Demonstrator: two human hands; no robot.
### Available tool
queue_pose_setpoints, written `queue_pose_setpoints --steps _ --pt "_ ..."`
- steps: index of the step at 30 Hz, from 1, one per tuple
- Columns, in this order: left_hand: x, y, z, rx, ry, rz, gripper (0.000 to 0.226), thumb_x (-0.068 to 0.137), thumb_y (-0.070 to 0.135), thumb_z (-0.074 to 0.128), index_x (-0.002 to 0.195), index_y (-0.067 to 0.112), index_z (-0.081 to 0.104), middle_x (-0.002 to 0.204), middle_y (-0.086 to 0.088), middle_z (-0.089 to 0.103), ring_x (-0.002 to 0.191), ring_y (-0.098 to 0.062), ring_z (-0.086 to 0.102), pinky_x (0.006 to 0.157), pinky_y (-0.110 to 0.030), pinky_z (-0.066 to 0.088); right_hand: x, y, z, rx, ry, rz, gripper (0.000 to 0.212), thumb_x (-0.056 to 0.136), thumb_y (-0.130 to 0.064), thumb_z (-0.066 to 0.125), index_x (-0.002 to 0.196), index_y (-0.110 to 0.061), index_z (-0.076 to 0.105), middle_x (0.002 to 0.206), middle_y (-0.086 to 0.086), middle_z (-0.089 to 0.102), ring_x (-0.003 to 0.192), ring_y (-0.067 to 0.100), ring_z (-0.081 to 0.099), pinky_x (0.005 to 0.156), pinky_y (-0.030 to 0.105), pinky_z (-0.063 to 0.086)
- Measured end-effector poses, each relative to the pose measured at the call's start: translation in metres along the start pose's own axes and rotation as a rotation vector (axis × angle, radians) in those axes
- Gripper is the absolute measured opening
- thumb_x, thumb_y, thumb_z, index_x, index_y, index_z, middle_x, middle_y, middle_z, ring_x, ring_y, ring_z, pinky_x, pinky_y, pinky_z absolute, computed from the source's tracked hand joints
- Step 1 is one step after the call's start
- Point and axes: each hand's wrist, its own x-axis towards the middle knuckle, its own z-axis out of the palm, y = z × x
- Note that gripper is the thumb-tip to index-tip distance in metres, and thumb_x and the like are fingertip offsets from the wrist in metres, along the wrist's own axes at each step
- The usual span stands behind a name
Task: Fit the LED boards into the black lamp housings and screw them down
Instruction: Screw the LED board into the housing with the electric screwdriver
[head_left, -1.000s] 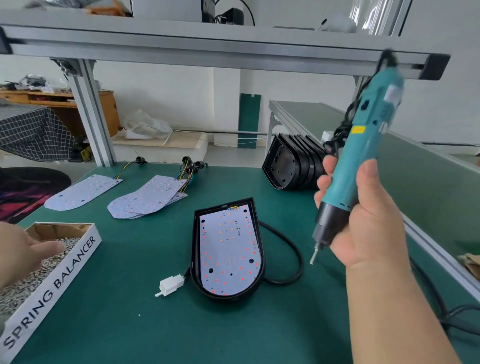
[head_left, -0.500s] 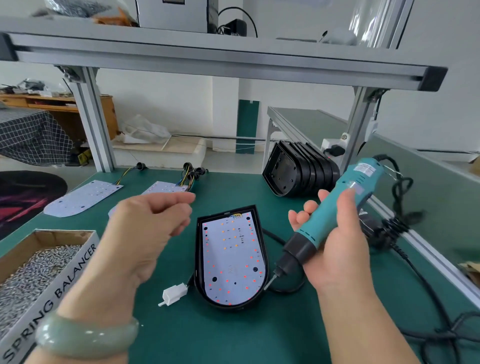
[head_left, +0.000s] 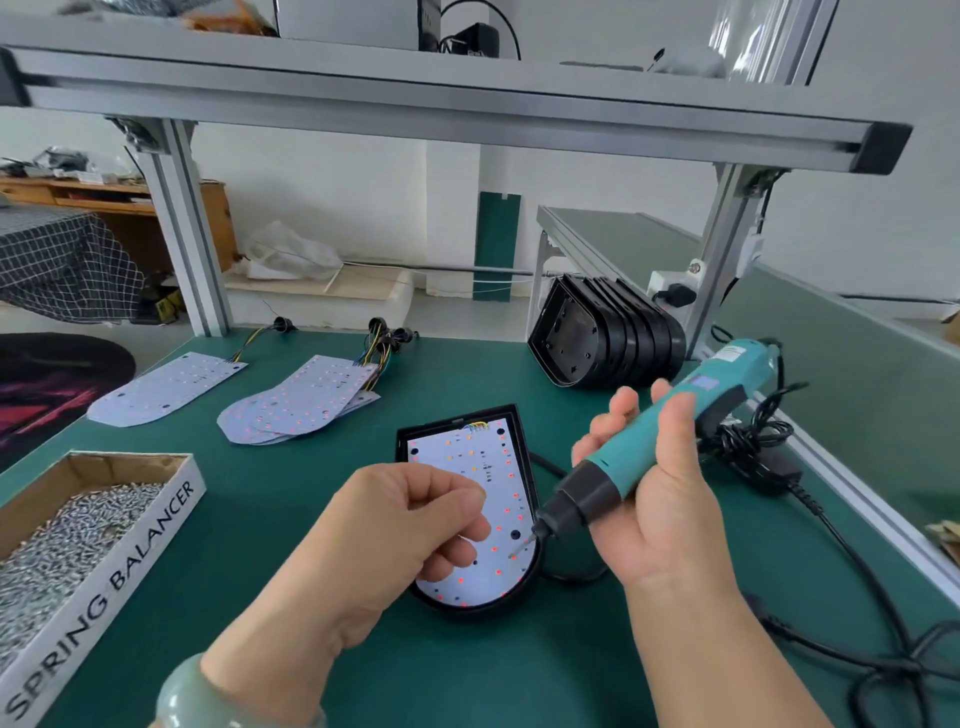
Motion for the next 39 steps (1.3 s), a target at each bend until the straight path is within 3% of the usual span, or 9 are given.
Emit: queue_pose_setpoints --steps 3,9,12,15,21,25,30,34,39 --pt "-0.001 -0.002 0.002 0.027 -0.004 -0.037 0.016 0.088 0.011 0.064 0.073 0.011 0.07 0.068 -0.006 0.072 0.051 -0.011 0.06 0.046 -0.019 0.048 0.0 -0.003 -0.001 0.02 0.063 0.066 0.021 0.087 -0.047 0.056 0.1 -0.03 0.055 0.085 -0.002 0.062 0.063 0.012 0.061 0.072 0.033 0.047" --pt "-0.002 -0.004 0.008 0.05 -0.074 -0.092 0.014 0.09 0.015 0.062 0.079 0.009 0.068 0.073 -0.007 0.073 0.054 -0.012 0.062 0.049 -0.019 0.048 0.001 -0.009 0.0 0.115 0.063 0.067 0.028 0.097 -0.043 0.046 0.1 -0.016 0.048 0.077 0.0 0.049 0.052 0.008 0.049 0.051 0.02 0.045" --pt "-0.003 -0.004 0.008 0.036 -0.087 -0.089 0.014 0.09 0.015 0.062 0.079 0.009 0.068 0.073 -0.006 0.073 0.055 -0.011 0.062 0.049 -0.019 0.047 0.005 -0.008 -0.001 0.066 0.108 0.043 0.032 0.097 -0.045 0.045 0.108 -0.017 0.057 0.08 -0.002 0.064 0.063 0.009 0.064 0.065 0.027 0.053" --pt "-0.003 -0.004 0.008 -0.001 -0.103 -0.098 0.014 0.089 0.016 0.063 0.077 0.01 0.069 0.072 -0.006 0.073 0.054 -0.012 0.062 0.047 -0.018 0.046 0.006 -0.007 -0.006 0.094 0.186 0.143 0.035 0.099 -0.046 0.041 0.111 -0.02 0.061 0.091 -0.007 0.073 0.071 0.012 0.071 0.074 0.04 0.048" --pt "-0.005 -0.006 0.016 -0.003 -0.09 -0.086 0.015 0.088 0.015 0.064 0.074 0.011 0.068 0.069 -0.006 0.072 0.054 -0.012 0.062 0.048 -0.019 0.047 0.003 -0.009 -0.003 0.231 0.225 0.089 0.046 0.086 -0.058 0.058 0.11 -0.02 0.046 0.072 0.001 0.053 0.047 0.007 0.048 0.052 0.021 0.046" --pt "-0.007 -0.009 0.026 0.019 -0.051 -0.05 0.017 0.087 0.017 0.064 0.072 0.011 0.07 0.068 -0.004 0.072 0.055 -0.011 0.062 0.05 -0.018 0.047 0.005 -0.016 -0.003 0.252 0.236 -0.034 0.032 0.09 -0.042 0.062 0.104 -0.02 0.045 0.065 -0.002 0.052 0.048 0.006 0.051 0.054 0.02 0.05" --pt "-0.01 -0.008 0.035 -0.064 -0.028 -0.036 0.017 0.086 0.017 0.065 0.071 0.012 0.07 0.067 -0.005 0.072 0.054 -0.011 0.062 0.049 -0.018 0.047 0.003 -0.016 -0.006 0.237 0.276 -0.056 0.017 0.092 -0.037 0.058 0.097 -0.02 0.055 0.077 -0.006 0.069 0.062 0.008 0.063 0.081 0.03 0.051" --pt "-0.01 -0.008 0.037 -0.106 0.001 -0.017 0.017 0.087 0.013 0.064 0.071 0.011 0.07 0.066 -0.005 0.072 0.051 -0.01 0.06 0.047 -0.017 0.047 0.0 -0.01 -0.006 0.204 0.232 -0.037 0.012 0.094 -0.027 0.054 0.102 -0.019 0.051 0.092 -0.005 0.072 0.054 0.005 0.056 0.07 0.025 0.048" --pt "-0.012 -0.008 0.039 -0.121 -0.024 -0.016 0.023 0.086 0.014 0.066 0.064 0.014 0.072 0.066 -0.006 0.072 0.051 -0.011 0.061 0.047 -0.017 0.047 -0.002 -0.013 -0.004 0.24 0.191 -0.096 0.007 0.092 -0.022 0.05 0.094 -0.016 0.045 0.085 -0.002 0.068 0.05 0.007 0.051 0.065 0.023 0.045"
